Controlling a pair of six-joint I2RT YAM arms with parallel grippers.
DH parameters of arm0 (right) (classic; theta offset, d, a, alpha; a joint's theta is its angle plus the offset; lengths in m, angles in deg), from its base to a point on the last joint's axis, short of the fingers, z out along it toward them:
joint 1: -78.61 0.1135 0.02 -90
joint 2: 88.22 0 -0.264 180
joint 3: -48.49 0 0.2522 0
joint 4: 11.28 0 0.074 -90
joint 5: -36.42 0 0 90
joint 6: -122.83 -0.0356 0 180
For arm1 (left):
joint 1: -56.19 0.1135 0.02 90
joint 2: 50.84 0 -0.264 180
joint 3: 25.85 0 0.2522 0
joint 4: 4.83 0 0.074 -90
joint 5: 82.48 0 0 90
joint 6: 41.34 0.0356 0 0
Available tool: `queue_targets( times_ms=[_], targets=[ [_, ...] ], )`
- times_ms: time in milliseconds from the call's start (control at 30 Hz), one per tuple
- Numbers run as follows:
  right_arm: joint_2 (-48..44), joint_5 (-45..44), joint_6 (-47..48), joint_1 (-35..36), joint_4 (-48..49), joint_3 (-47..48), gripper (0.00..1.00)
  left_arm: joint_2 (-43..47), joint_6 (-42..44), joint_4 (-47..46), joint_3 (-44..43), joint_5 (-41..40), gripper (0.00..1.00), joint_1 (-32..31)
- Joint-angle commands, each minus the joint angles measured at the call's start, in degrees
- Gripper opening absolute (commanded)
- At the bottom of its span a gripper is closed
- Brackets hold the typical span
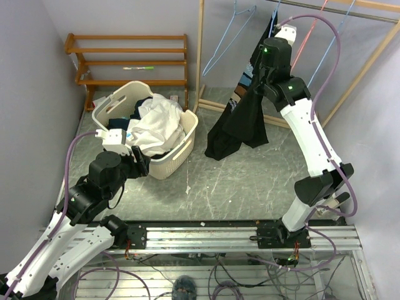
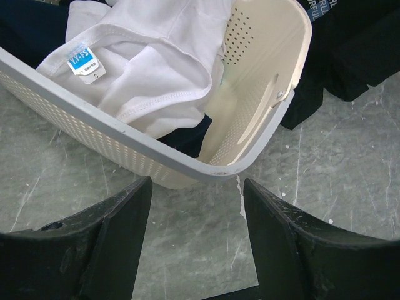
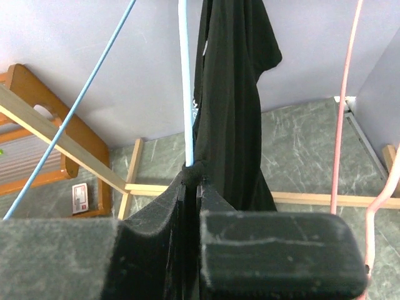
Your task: Remove the t-shirt from the hanger
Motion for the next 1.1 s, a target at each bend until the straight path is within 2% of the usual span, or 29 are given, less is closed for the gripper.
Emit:
queue_targets(
  times_ms=[0, 133, 533, 667, 833, 1067],
  targets=[
    [-6.36, 1.28, 4.52, -0.35, 8.95, -4.63, 0.0, 0.2, -0.47, -0.99, 0.49, 1.18, 0.71, 0.16],
    [-12.73, 1.72, 9.0, -0.28, 19.07, -12.16, 0.0, 0.38, -0.44, -1.15, 0.62, 1.29, 0.71, 0.15],
    [-20.02, 1.83, 16.61, -0.35, 31.28, -20.38, 0.0, 0.37, -0.27, -1.34, 0.67, 1.52, 0.71, 0.2],
    [-21.43, 2.67, 14.28, -0.36, 27.34, -20.12, 0.0, 0.33, -0.22, -1.35, 0.66, 1.71, 0.71, 0.15],
    [-26.14, 6.03, 7.67, -0.34, 16.34, -21.87, 0.0, 0.71, 0.03, -1.76, 0.83, 2.35, 0.73, 0.21],
    [-36.88, 18.55, 1.28, -0.28, 5.16, -34.8, 0.0, 0.51, 1.13, -3.23, 1.21, 5.93, 0.8, 0.16]
  ],
)
